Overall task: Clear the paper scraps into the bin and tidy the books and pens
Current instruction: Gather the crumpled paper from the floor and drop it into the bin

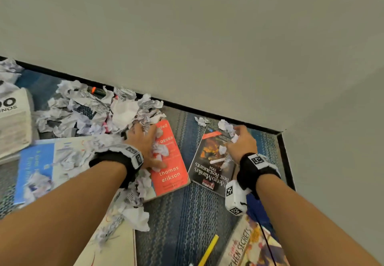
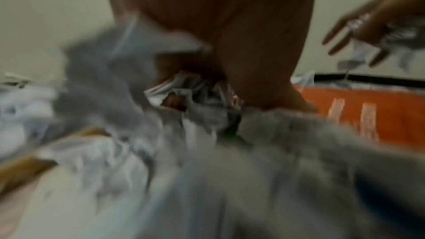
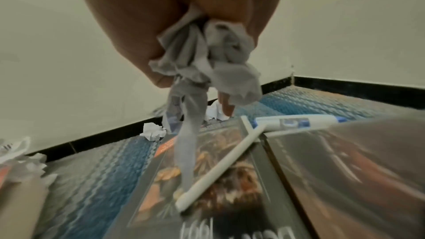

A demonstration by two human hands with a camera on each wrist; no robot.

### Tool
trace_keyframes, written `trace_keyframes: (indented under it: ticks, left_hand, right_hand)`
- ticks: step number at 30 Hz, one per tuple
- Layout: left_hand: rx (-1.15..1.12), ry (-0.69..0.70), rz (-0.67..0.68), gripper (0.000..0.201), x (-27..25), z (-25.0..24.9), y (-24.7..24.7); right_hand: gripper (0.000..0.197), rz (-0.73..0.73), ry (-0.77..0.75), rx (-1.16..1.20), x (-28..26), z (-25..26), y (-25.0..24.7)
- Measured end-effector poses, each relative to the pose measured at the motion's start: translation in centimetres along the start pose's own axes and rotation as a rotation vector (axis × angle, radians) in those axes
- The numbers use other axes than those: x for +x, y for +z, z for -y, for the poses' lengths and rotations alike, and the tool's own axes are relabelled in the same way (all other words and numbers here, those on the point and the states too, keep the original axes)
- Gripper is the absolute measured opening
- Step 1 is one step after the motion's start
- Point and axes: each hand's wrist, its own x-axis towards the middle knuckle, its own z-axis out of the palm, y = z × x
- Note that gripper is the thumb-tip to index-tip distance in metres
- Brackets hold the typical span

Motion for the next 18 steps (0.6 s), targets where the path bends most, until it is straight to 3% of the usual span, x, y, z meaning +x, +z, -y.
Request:
trace_keyframes:
  ticks: [6, 9, 14, 18]
  left_hand:
    - [0.030, 0.059, -0.098, 0.082, 2.5, 0.6, 2.1]
    - [-0.003, 0.065, -0.093, 0.065, 3.1, 0.5, 1.8]
    - [0.047, 0.096, -0.107, 0.052, 2.6, -0.3, 0.5]
    - [0.046, 0.107, -0.120, 0.054, 2.4, -0.1, 0.3]
  right_hand:
    - [0.070, 0.103, -0.071, -0.208, 6.6, 0.6, 3.9]
    - [0.064, 0.113, -0.129, -0.237, 8.3, 0.1, 6.1]
    - [0.045, 0.038, -0.309, -0.366, 8.7, 0.8, 5.6]
    - [0.039, -0.024, -0.430, -0.396, 8.5, 3.1, 5.1]
